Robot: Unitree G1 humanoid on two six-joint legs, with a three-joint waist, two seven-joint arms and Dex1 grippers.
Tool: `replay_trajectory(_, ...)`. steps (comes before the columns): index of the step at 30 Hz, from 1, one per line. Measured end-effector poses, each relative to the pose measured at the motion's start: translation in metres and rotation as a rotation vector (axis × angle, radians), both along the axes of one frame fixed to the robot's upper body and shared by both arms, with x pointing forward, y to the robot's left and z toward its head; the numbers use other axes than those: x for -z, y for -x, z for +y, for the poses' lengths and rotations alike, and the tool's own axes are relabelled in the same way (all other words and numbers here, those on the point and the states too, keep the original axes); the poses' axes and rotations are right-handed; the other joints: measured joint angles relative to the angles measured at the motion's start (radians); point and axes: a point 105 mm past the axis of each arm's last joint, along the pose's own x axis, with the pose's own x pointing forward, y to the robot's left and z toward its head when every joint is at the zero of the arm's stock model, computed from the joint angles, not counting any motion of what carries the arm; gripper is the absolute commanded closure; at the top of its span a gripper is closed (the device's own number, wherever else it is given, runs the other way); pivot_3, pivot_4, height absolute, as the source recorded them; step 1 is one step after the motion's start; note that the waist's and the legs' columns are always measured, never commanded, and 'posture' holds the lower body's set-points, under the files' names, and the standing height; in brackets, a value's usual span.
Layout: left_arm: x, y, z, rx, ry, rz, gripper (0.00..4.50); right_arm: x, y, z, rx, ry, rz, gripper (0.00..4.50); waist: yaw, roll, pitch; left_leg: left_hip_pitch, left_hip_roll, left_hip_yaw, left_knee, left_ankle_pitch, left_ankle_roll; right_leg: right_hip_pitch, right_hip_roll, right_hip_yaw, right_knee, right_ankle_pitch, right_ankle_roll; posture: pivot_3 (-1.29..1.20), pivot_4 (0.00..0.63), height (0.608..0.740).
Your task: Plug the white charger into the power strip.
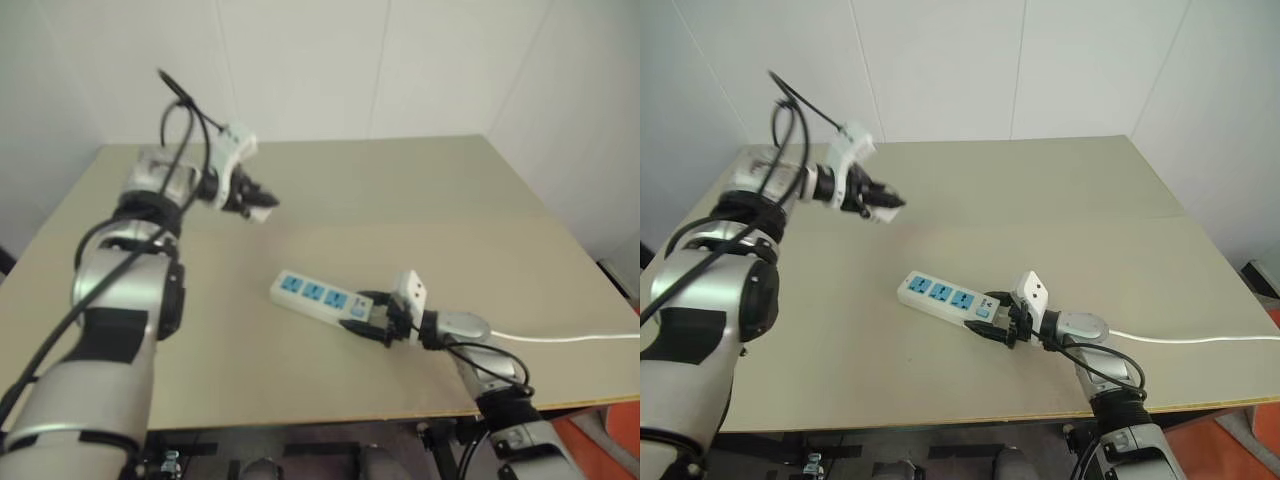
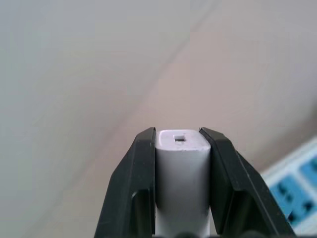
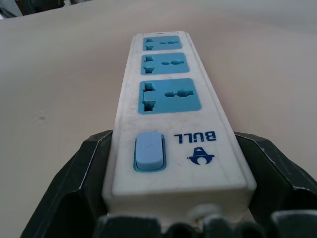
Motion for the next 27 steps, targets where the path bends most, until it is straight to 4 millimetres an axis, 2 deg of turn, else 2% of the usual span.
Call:
replay_trajectory(1, -0.01, 0.006, -0.003, 0.067, 0.072, -0.055, 3.48, 0.001, 0.003, -0.001, -0.015, 0.0, 0.006, 1.1, -0.002, 0.0, 0.0, 0.0, 0.0, 0.0, 0.0, 0.0, 0.0, 0.0, 0.0, 0.0, 0.0, 0.0, 0.0, 0.0, 0.15, 0.74)
replay_trajectory(3, -0.014, 0.02, -0.003, 0.181, 0.181, -0.139, 3.48, 0.0, 0.007, -0.004, -0.048, 0.006, 0.008, 1.1, -0.005, 0.002, -0.001, 0.001, 0.001, 0.001, 0.0, 0.0, 0.0, 0.0, 0.0, 0.001, 0.002, 0.0, 0.0, 0.0, 0.15, 0.74)
replay_trajectory(6, 0.007, 0.047, 0.001, 0.328, 0.302, -0.08, 3.48, -0.001, 0.012, -0.005, -0.094, 0.015, 0.014, 1.1, -0.008, 0.002, -0.001, 0.001, 0.002, 0.0, 0.0, 0.0, 0.0, 0.0, 0.002, 0.001, 0.003, 0.0, 0.0, 0.0, 0.15, 0.74)
replay_trajectory(10, 0.022, 0.079, 0.001, 0.434, 0.498, -0.018, 3.48, -0.001, 0.014, -0.005, -0.137, 0.029, 0.005, 1.1, -0.002, 0.002, -0.001, 0.001, 0.002, -0.001, 0.002, 0.0, 0.0, 0.0, 0.001, 0.001, 0.004, 0.0, 0.0, 0.0, 0.15, 0.74)
replay_trajectory(13, 0.036, 0.094, -0.014, 0.446, 0.61, -0.031, 3.48, -0.001, 0.012, -0.002, -0.155, 0.047, -0.016, 1.1, 0.003, 0.001, -0.001, 0.001, 0.001, -0.001, 0.003, 0.0, 0.0, 0.001, 0.0, 0.001, 0.003, 0.0, 0.0, 0.0, 0.15, 0.74)
replay_trajectory(16, 0.052, 0.099, -0.024, 0.401, 0.722, 0.003, 3.48, 0.001, 0.011, 0.003, -0.17, 0.046, -0.022, 1.1, 0.005, 0.001, -0.001, 0.001, 0.001, -0.001, 0.004, 0.0, 0.0, 0.001, 0.0, 0.001, 0.003, 0.0, 0.0, 0.0, 0.15, 0.74)
replay_trajectory(22, 0.06, 0.109, -0.033, 0.427, 0.73, -0.002, 3.48, 0.004, 0.01, 0.011, -0.193, 0.035, -0.017, 1.1, -0.003, 0.001, -0.002, 0.003, 0.001, 0.0, 0.003, 0.0, 0.0, 0.002, 0.001, 0.001, 0.003, 0.0, -0.001, 0.0, 0.15, 0.74)
replay_trajectory(27, 0.077, 0.122, -0.037, 0.565, 0.688, 0.006, 3.48, 0.005, 0.01, 0.015, -0.226, 0.027, 0.001, 1.1, -0.003, 0.001, -0.002, 0.003, 0.001, 0.0, 0.003, 0.0, 0.0, 0.002, 0.001, 0.001, 0.001, 0.0, -0.001, 0.0, 0.15, 0.74)
